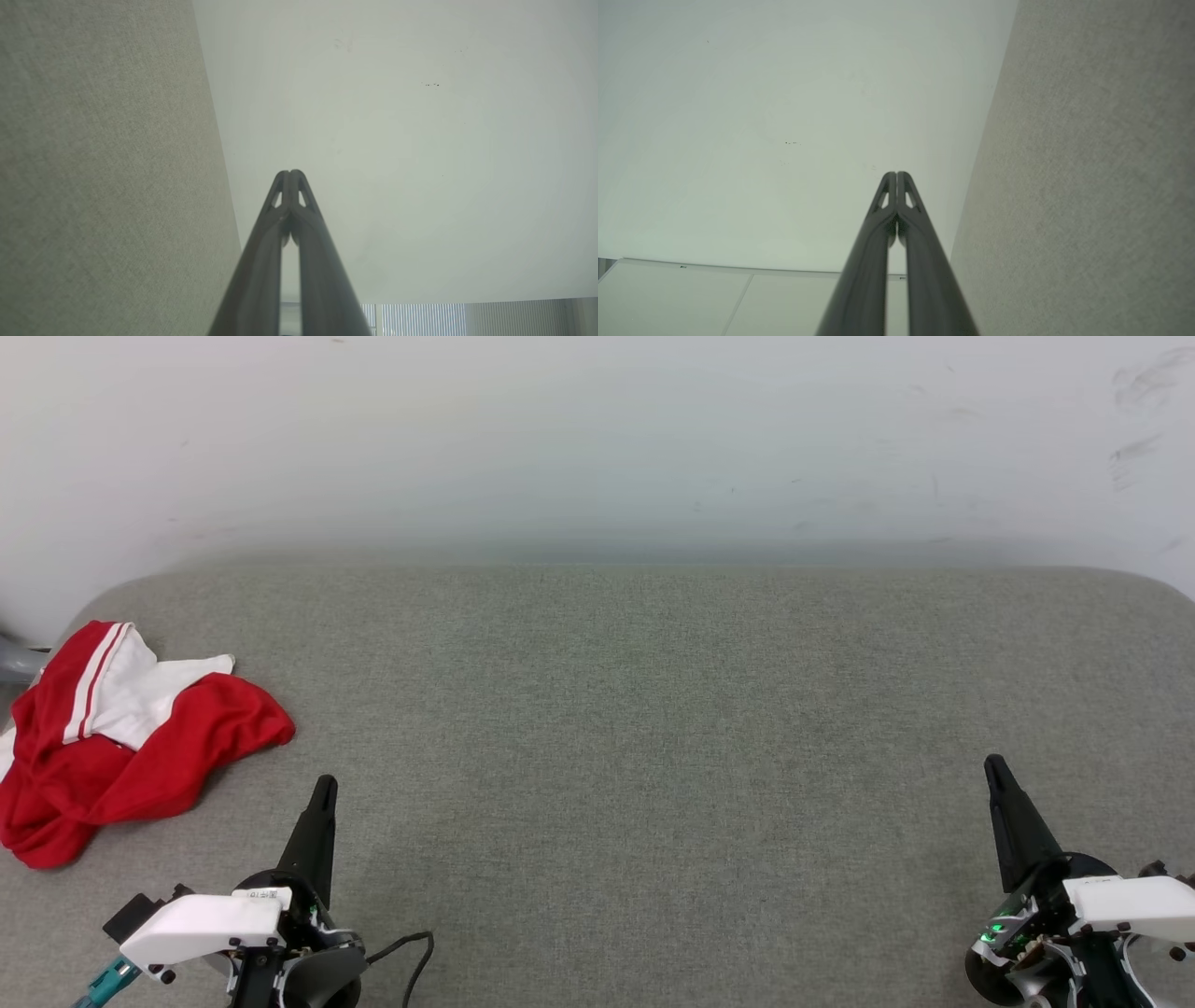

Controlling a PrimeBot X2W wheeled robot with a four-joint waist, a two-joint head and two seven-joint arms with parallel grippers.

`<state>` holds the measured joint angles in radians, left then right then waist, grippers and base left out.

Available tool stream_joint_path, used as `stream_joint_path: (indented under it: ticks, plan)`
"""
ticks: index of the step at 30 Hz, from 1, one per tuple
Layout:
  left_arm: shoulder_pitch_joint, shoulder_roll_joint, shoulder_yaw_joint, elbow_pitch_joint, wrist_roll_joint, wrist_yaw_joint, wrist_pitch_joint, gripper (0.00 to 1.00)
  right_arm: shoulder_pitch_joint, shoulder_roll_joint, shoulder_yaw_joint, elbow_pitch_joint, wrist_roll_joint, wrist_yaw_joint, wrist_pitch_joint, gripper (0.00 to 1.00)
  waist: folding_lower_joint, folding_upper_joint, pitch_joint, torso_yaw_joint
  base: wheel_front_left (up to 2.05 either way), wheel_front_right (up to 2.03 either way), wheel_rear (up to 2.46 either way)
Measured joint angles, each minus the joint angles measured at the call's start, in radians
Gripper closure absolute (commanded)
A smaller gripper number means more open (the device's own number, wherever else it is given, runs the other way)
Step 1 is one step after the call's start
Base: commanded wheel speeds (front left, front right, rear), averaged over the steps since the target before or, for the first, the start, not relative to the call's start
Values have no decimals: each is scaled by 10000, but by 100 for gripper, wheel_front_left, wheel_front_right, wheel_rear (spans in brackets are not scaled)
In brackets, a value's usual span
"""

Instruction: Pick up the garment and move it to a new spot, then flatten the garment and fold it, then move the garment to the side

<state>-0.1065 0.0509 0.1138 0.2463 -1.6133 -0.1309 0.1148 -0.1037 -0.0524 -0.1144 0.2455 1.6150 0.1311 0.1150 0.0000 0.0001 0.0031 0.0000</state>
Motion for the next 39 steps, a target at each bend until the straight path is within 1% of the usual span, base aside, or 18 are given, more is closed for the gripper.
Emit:
stream_joint_path:
  ticks: [36, 37, 39]
  plan:
    - [20, -4, -8, 50, 0, 2, -4, 100, 27, 0, 2, 42, 4, 0, 0, 100, 0, 0, 0, 0, 0, 0, 0]
    - [76, -12, -25, 128, -2, 4, -6, 0, 92, 2, 8, 130, 4, 0, 0, 0, 0, 0, 0, 0, 0, 0, 0]
    - [262, -27, -54, 318, -2, 4, -6, 0, 280, 6, 13, 309, 4, -2, 0, 0, 0, 0, 1, 0, 0, 0, 0]
